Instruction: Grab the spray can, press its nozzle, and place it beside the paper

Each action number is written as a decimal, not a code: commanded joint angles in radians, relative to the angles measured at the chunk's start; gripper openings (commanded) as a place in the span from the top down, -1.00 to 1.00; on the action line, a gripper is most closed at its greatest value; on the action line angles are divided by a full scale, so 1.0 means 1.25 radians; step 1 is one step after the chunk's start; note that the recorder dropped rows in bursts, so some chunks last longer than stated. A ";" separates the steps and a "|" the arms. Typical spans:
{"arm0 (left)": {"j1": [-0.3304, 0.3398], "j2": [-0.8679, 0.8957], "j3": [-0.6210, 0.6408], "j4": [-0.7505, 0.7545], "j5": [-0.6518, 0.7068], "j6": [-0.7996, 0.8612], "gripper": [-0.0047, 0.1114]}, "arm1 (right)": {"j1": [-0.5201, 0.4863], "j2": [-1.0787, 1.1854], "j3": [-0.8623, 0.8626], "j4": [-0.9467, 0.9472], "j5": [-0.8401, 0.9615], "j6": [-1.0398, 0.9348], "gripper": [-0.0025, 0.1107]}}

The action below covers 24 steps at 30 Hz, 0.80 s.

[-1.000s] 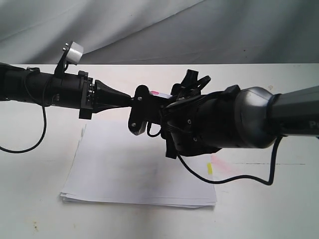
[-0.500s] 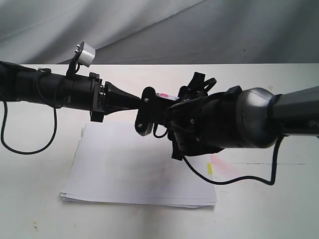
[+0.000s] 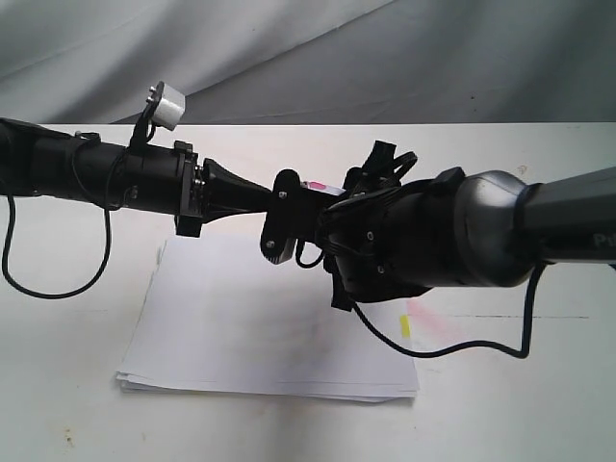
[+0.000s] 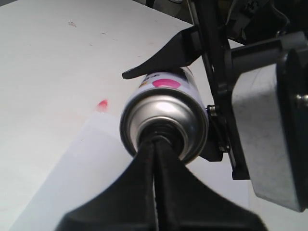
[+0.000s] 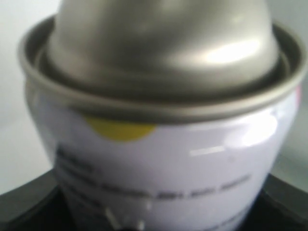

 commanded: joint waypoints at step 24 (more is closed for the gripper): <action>0.004 0.004 -0.003 -0.001 0.043 -0.004 0.92 | 0.010 -0.016 -0.012 -0.045 -0.059 -0.005 0.96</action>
